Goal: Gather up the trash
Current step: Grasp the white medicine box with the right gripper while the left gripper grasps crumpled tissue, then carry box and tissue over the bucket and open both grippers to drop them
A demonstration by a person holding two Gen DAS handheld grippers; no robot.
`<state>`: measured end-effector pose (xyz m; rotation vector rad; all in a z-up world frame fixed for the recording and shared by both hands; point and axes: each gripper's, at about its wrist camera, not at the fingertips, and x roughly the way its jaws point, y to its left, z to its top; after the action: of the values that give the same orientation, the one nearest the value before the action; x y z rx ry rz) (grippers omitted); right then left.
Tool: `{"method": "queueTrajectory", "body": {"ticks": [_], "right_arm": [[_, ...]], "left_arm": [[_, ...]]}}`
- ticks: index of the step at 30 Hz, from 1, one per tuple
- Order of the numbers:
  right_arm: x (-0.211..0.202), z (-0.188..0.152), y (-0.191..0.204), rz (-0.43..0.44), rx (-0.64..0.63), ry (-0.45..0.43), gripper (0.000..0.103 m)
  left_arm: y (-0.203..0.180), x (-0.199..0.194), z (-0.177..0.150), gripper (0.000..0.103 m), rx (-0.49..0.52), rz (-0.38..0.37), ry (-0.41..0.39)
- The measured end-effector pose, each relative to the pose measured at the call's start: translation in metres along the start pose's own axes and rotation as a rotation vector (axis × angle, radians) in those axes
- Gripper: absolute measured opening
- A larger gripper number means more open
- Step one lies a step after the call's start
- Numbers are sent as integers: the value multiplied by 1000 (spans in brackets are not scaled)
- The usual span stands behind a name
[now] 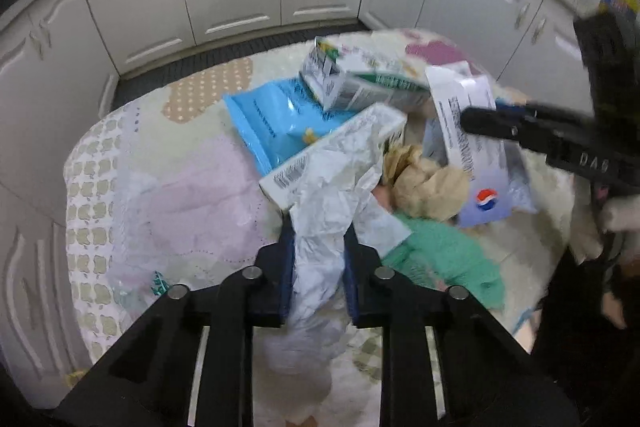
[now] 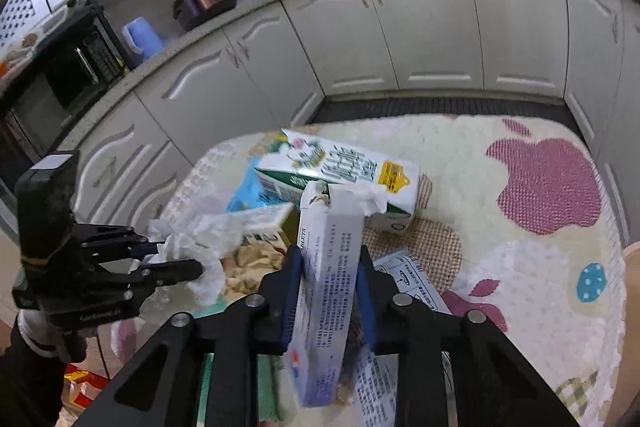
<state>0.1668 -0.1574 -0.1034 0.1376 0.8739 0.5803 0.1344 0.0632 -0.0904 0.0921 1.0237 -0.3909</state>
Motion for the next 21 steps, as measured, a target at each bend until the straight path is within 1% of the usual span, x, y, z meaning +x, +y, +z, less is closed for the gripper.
{"method": "queueTrajectory", "body": {"ticks": [3,7,9,12,15,21], "right_arm": [[-18,1,1,13,8,-42,18],[-43,1,5,28,8,-93,18],[-53,0,8,35,6,-112,18],[-68,-2,8,39,10,-139,18],[-80,-5,7,42,8,-158,18],[-110,-17,-3,7,17,-195,18]], "left_arm": [[3,-20,4,16,-31,-17,-54],[1,-47,9,16,-52,-37,-117],[-4,-61,10,16,-51,-43,-144],[-18,-76,12,16,-45,-81,-182],[-38,-80,16,16,-24,-104,-202],[-77,-75,19,16,-9,-154,-218]]}}
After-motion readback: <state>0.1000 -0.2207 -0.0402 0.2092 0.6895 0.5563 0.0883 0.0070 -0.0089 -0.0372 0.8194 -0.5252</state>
